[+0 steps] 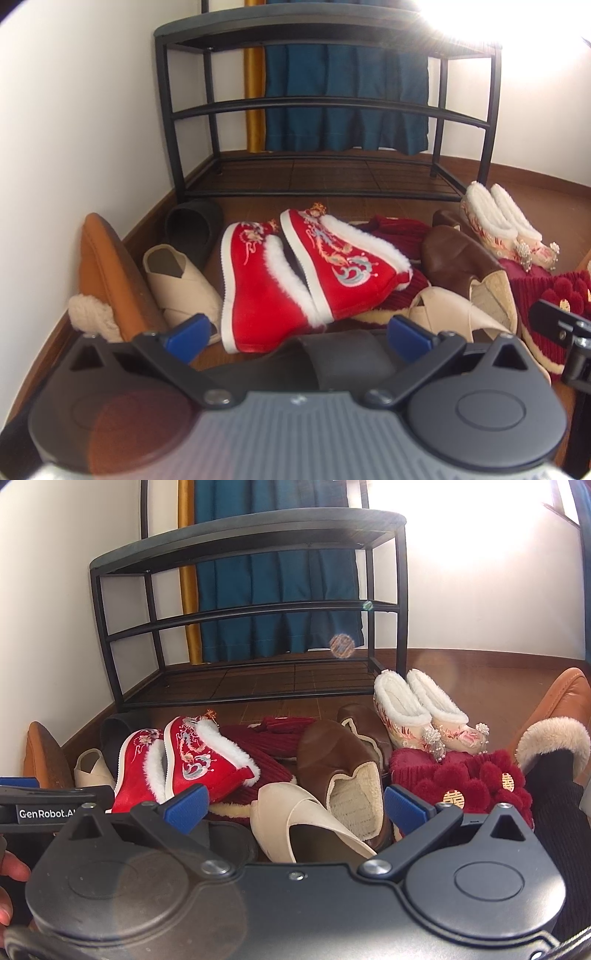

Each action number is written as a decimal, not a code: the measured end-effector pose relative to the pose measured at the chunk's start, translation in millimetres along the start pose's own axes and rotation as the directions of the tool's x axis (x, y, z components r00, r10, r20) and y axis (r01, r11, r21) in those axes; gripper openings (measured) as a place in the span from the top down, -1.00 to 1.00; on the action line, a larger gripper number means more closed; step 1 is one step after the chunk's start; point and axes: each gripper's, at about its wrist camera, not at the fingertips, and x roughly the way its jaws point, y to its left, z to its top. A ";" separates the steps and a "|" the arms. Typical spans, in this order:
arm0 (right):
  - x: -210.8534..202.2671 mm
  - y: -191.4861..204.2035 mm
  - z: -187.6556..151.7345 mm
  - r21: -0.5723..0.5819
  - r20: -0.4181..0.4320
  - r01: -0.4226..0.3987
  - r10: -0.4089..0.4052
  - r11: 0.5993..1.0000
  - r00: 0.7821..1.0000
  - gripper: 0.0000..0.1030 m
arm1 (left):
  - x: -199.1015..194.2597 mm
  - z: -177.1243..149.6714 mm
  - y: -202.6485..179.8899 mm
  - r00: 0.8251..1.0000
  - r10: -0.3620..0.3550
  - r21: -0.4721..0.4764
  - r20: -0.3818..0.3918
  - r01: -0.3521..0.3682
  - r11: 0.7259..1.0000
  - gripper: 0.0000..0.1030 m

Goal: Organize scattered shoes

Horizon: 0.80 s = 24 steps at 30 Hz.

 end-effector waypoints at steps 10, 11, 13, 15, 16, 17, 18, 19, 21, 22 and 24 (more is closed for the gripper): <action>4.0 -2.6 -0.7 0.002 -0.004 -0.002 0.002 1.000 1.000 -1.00 | 4.7 -1.8 0.6 1.000 -0.008 -0.008 -0.010 0.008 1.000 -0.99; 4.6 -2.8 -1.0 0.002 -0.005 -0.001 0.001 1.000 1.000 -1.00 | 5.6 -2.1 -0.3 1.000 -0.001 -0.007 -0.010 0.001 1.000 -0.99; 6.0 -3.2 -1.4 0.000 -0.008 0.000 0.000 1.000 1.000 -1.00 | 7.5 -2.7 -0.8 1.000 0.008 -0.006 -0.011 -0.008 1.000 -0.99; 7.7 -3.2 -1.3 -0.002 -0.010 0.001 -0.001 1.000 1.000 -1.00 | 9.2 -3.0 -0.7 1.000 0.011 -0.009 -0.013 -0.011 1.000 -0.99; 8.7 -2.9 -1.0 -0.004 -0.010 0.000 0.000 1.000 1.000 -1.00 | 10.7 -2.7 -0.1 1.000 0.012 -0.009 -0.015 -0.012 1.000 -0.99; 9.8 -2.4 -0.4 -0.007 -0.011 0.000 0.000 1.000 1.000 -1.00 | 11.8 -2.6 0.1 1.000 0.011 -0.010 -0.017 -0.011 1.000 -0.99; 10.9 -1.9 0.6 -0.011 -0.010 -0.001 0.001 1.000 1.000 -1.00 | 12.9 -2.4 0.2 1.000 0.010 -0.011 -0.018 -0.011 1.000 -0.99; 12.0 -1.2 1.7 -0.014 -0.010 -0.002 0.002 1.000 1.000 -1.00 | 13.8 -2.2 0.5 1.000 0.011 -0.012 -0.019 -0.011 1.000 -0.99; 14.6 0.4 4.9 -0.020 -0.007 -0.007 0.007 1.000 1.000 -1.00 | 16.3 -1.5 1.2 1.000 0.012 -0.015 -0.021 -0.013 1.000 -0.99; 16.2 1.3 7.2 -0.024 -0.004 -0.010 0.010 1.000 1.000 -1.00 | 17.3 -1.7 1.4 1.000 0.014 -0.015 -0.022 -0.014 1.000 -0.99; 19.6 3.0 12.2 -0.032 0.003 -0.016 0.016 0.999 1.000 -1.00 | 19.4 -1.0 1.4 1.000 0.015 -0.013 -0.023 -0.015 1.000 -0.99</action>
